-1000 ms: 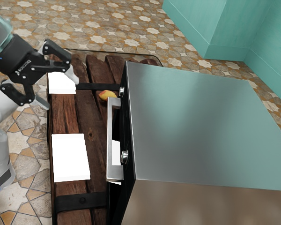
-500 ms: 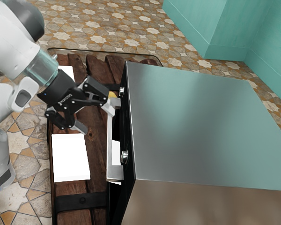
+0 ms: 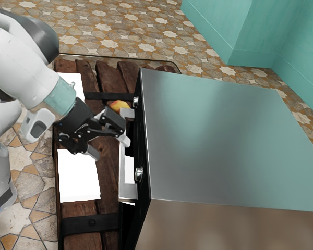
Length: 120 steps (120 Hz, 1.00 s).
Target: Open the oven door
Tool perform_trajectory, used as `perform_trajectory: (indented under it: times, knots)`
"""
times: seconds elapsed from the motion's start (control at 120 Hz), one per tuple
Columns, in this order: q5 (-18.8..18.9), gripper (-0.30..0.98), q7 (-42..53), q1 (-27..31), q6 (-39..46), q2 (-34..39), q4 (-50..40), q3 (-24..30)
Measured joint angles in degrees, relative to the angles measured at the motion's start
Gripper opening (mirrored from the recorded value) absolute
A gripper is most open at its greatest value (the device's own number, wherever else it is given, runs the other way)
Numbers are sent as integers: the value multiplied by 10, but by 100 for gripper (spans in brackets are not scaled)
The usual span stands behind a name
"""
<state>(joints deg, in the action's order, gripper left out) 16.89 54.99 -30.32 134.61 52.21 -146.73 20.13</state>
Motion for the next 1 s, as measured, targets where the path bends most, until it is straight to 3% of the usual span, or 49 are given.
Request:
perform_trajectory:
  times: [0.733,1.0]
  knots:
    - [-28,69,25,16,16,-24,-17,-5]
    - [-59,66,30,12,-28,-9,-16,-4]
